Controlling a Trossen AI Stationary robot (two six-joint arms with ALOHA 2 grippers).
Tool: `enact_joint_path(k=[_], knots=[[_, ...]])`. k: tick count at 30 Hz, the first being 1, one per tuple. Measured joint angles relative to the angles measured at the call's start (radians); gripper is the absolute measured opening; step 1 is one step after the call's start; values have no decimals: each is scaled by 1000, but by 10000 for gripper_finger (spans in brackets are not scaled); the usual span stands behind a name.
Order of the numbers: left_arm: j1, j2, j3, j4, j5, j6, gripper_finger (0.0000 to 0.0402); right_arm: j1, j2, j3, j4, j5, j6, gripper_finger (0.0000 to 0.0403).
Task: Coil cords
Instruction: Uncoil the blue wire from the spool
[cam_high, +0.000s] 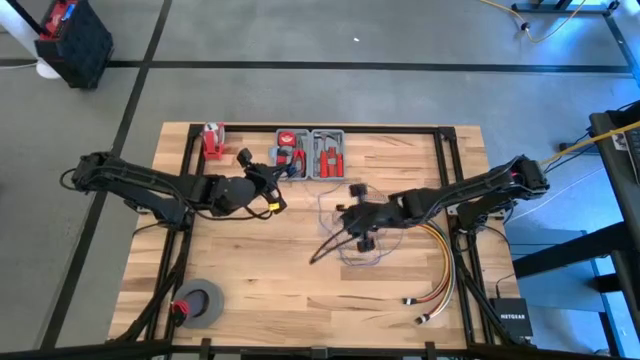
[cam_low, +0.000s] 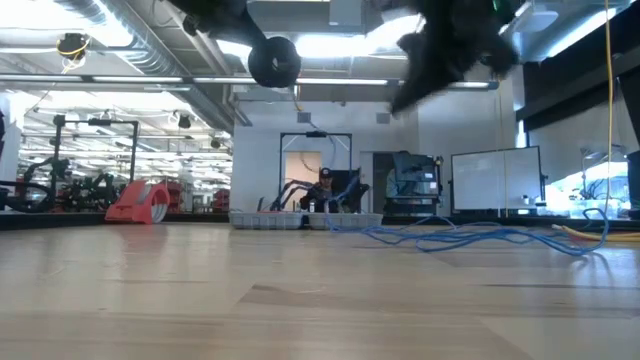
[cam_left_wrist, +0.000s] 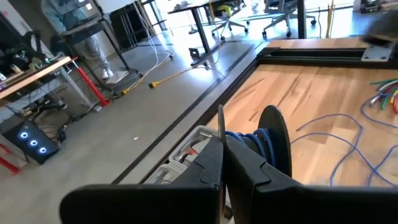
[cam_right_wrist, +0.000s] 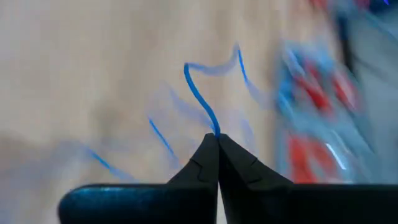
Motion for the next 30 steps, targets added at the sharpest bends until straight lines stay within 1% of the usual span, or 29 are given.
enact_joint_path(k=[4,5,7,9,12,15,16,20,22,24,25,27,30], knots=[[-14,0,0,-1,0,26,0,-3,5,-1,-262,335,156,3],[-17,0,0,-1,0,29,0,-9,5,-1,-319,403,206,3],[-21,0,0,1,0,31,0,-12,5,-1,-394,489,310,3],[-23,0,0,6,1,31,0,-23,5,-1,-412,519,361,5],[-23,0,0,5,20,35,0,-32,3,-1,-412,489,365,29],[-23,0,0,5,43,54,0,-33,-8,-1,-390,481,327,72],[-23,0,0,4,50,60,0,-33,-15,-1,-371,462,314,88],[-23,0,0,3,103,108,0,-35,-22,-1,-215,298,194,142],[-25,0,0,1,121,136,0,-35,-22,-1,-106,197,107,160],[-30,0,0,-7,123,157,0,-34,-17,-6,17,83,26,172],[-30,0,0,-8,124,162,0,-34,-13,-14,79,41,-4,176],[-32,0,0,-17,125,171,0,-34,3,-35,196,29,-38,178],[-40,0,0,-18,125,194,0,-53,36,-53,351,75,-69,176]])
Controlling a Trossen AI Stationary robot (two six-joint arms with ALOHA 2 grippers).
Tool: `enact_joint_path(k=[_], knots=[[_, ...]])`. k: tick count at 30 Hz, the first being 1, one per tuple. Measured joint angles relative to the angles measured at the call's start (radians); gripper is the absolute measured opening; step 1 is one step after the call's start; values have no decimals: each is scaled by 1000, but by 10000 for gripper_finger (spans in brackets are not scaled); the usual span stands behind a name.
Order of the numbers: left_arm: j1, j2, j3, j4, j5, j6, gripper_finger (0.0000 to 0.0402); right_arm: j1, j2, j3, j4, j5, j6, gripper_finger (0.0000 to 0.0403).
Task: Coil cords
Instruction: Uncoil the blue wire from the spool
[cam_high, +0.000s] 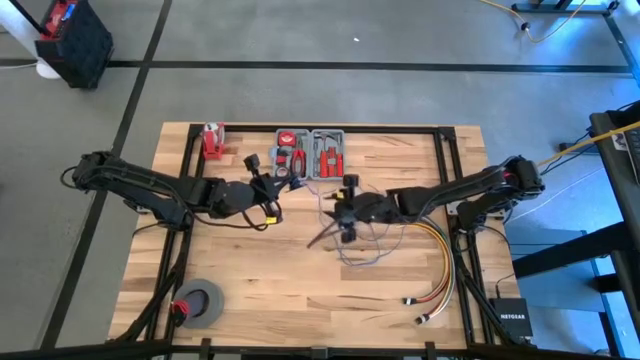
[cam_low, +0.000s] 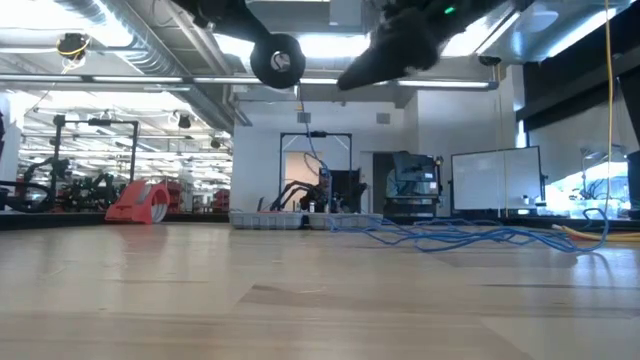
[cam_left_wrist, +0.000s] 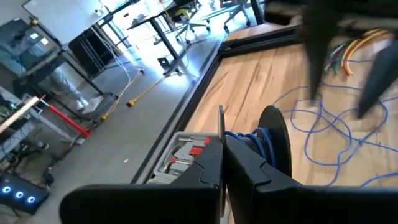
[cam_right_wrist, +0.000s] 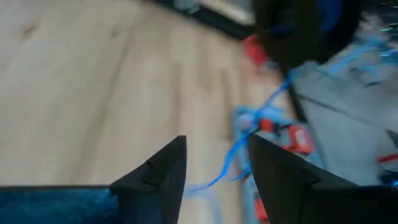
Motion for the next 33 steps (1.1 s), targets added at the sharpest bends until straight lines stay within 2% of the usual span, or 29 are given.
enact_joint_path(k=[3,9,11,16,19,23,25,28,33], knots=[[-10,0,0,2,0,10,0,-37,48,-3,121,6,-6,173],[-18,0,0,3,0,10,0,-101,145,-4,327,-94,-5,172],[-17,0,0,2,0,9,0,-110,166,-4,369,-122,1,172],[-17,0,0,3,0,8,0,-127,186,-4,409,-112,1,161],[-17,0,0,3,0,8,0,-132,186,-4,412,-111,-27,118],[-17,0,0,3,0,7,0,-134,186,-4,428,-91,-51,27],[-17,0,0,3,0,4,0,-139,186,-4,420,-54,-51,9],[-17,0,0,2,0,5,0,-139,186,-4,376,-30,-34,36],[-20,0,0,0,0,5,0,-138,184,-4,324,-20,22,120]])
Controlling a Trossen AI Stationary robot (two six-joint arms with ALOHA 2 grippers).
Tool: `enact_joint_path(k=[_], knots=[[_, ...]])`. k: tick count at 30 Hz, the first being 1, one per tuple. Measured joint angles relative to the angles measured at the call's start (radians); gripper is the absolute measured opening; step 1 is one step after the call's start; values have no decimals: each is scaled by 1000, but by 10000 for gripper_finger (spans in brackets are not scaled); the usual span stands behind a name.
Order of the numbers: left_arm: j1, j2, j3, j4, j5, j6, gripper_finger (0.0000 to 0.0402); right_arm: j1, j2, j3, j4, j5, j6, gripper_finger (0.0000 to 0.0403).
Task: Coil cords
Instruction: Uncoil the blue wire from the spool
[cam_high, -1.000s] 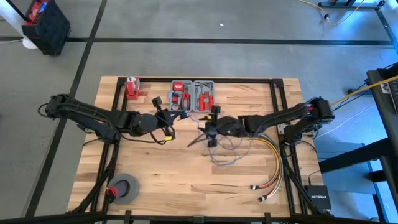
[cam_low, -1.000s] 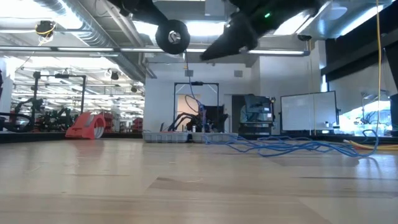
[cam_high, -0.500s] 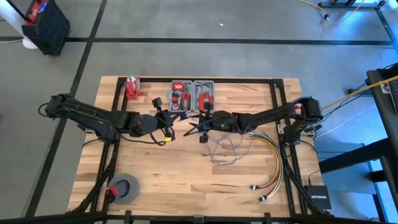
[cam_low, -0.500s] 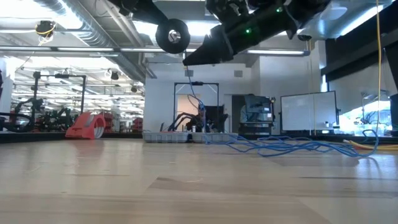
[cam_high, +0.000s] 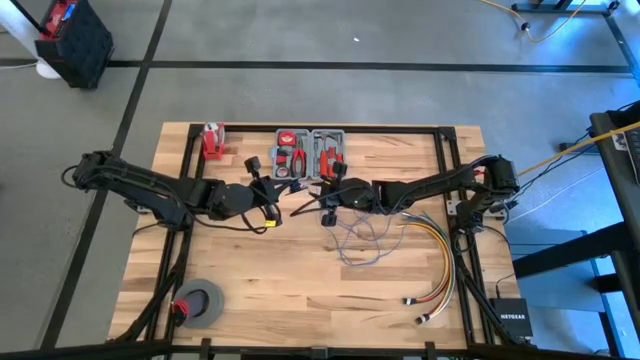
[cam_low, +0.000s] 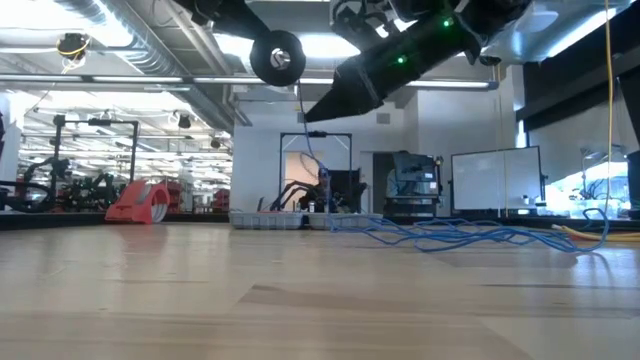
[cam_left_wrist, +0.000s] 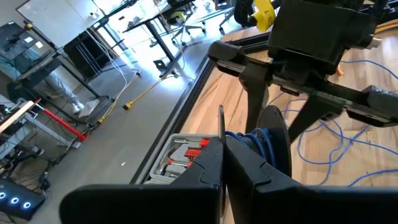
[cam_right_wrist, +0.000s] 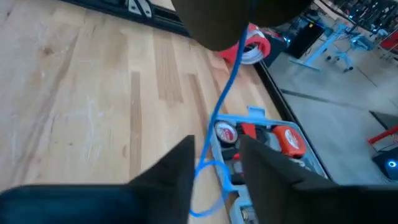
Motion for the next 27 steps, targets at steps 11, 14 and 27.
enact_joint_path(k=[11,14,27], knots=[[-1,0,0,0,0,0,0,-15,2,0,99,-150,-20,178],[-1,0,0,0,0,1,0,-14,2,0,92,-130,-45,136],[-1,0,0,-12,81,17,0,3,-34,0,89,98,-188,5]])
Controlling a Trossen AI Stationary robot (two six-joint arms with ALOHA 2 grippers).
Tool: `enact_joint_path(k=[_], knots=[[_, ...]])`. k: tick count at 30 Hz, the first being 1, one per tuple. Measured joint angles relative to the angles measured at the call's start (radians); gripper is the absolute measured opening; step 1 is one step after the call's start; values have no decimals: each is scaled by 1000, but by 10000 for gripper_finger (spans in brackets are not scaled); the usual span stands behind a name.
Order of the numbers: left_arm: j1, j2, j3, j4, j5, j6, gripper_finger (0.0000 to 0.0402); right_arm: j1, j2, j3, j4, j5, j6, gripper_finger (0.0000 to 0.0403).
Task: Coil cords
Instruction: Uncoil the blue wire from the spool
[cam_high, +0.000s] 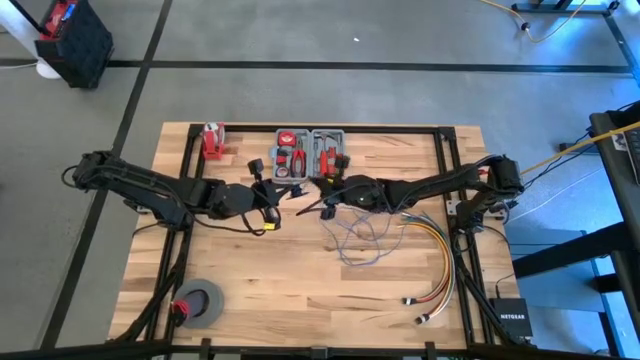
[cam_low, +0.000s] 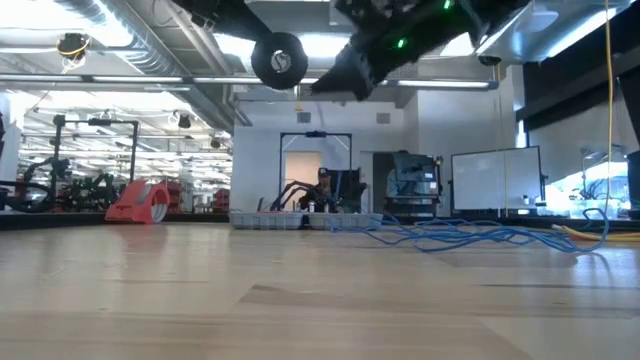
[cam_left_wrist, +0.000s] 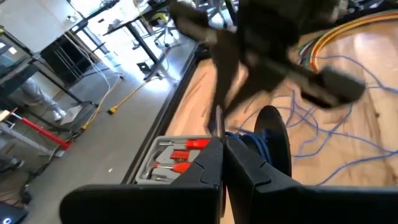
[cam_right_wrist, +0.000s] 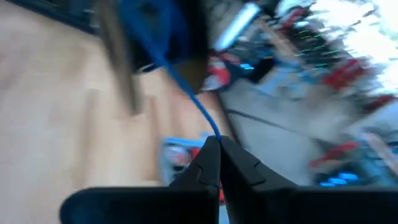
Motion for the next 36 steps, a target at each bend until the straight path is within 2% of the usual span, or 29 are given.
enact_joint_path(k=[2,4,9,13,16,21,23,28,32,34,36], knots=[[1,0,0,-19,-1,4,0,19,-34,0,-2,63,-47,8],[7,1,0,-38,-32,6,0,46,-68,0,-5,66,-86,5],[35,16,0,-20,-186,-14,0,116,-107,1,28,-47,-89,4],[59,17,0,83,-197,-74,0,153,-90,1,30,-125,-76,3],[67,18,0,151,-194,-110,0,168,-61,1,13,-125,-67,2],[61,18,0,185,-206,-133,0,168,-27,1,-127,-127,-19,1],[51,18,0,184,-209,-132,0,168,-22,1,-197,-55,-12,1],[11,11,0,127,-193,-109,0,168,-34,-1,-354,247,-17,1],[-10,4,0,21,-162,-83,0,168,-93,0,-352,439,-76,1],[-11,8,0,-66,-152,-64,0,168,-132,0,-306,463,-111,1],[3,16,0,-128,-149,-53,0,168,-173,0,-244,427,-120,1]])
